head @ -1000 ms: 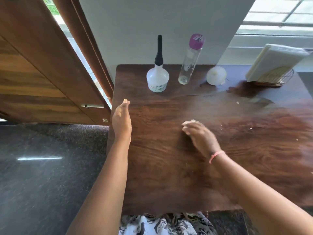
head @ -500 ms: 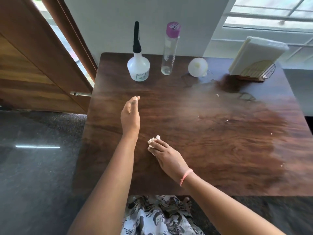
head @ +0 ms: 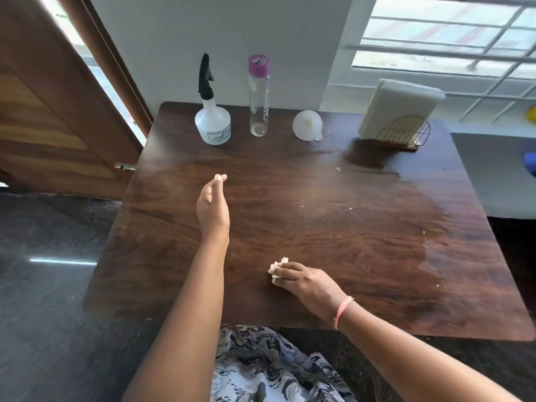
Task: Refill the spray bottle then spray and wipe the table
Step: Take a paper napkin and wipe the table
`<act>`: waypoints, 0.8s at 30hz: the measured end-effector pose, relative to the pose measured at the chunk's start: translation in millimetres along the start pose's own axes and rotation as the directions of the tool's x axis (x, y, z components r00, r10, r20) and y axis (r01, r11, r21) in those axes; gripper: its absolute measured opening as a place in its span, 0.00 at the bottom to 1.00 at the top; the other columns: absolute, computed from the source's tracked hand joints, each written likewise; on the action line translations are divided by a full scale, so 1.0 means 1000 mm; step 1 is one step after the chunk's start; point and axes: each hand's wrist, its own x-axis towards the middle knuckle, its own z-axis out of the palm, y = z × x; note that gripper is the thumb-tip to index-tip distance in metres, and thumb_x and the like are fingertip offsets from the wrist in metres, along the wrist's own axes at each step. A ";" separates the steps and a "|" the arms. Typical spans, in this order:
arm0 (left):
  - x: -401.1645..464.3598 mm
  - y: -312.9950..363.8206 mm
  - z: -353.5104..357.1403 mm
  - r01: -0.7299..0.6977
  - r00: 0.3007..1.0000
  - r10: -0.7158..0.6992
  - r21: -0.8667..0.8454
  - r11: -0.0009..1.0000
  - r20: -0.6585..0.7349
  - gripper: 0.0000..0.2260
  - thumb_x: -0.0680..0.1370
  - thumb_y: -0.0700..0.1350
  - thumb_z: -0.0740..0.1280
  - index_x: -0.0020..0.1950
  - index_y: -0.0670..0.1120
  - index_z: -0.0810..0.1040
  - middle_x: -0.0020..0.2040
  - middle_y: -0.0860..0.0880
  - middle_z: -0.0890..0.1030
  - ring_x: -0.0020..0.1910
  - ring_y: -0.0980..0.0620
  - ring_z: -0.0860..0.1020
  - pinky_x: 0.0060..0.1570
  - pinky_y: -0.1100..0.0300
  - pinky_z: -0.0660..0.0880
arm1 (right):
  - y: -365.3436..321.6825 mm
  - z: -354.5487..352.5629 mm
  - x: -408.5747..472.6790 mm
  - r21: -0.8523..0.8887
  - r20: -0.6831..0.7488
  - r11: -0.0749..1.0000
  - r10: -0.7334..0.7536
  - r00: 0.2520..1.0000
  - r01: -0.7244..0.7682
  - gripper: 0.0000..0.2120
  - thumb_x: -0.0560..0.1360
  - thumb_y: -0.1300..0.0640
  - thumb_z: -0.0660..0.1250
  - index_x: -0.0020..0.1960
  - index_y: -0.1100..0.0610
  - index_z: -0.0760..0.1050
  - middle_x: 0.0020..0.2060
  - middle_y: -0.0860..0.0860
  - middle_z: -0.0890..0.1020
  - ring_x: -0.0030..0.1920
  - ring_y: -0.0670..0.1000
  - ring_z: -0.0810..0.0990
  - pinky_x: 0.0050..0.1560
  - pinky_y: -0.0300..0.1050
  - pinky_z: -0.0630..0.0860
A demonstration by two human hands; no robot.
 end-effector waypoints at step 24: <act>-0.002 0.000 0.082 -0.145 0.640 -0.066 0.205 0.968 0.765 0.23 0.68 0.36 0.78 0.61 0.47 0.81 0.55 0.50 0.85 0.53 0.55 0.83 0.57 0.62 0.77 | 0.068 -0.100 0.069 0.901 0.266 -0.406 0.793 0.548 0.150 0.20 0.63 0.74 0.68 0.54 0.63 0.80 0.46 0.60 0.85 0.44 0.54 0.84 0.45 0.40 0.81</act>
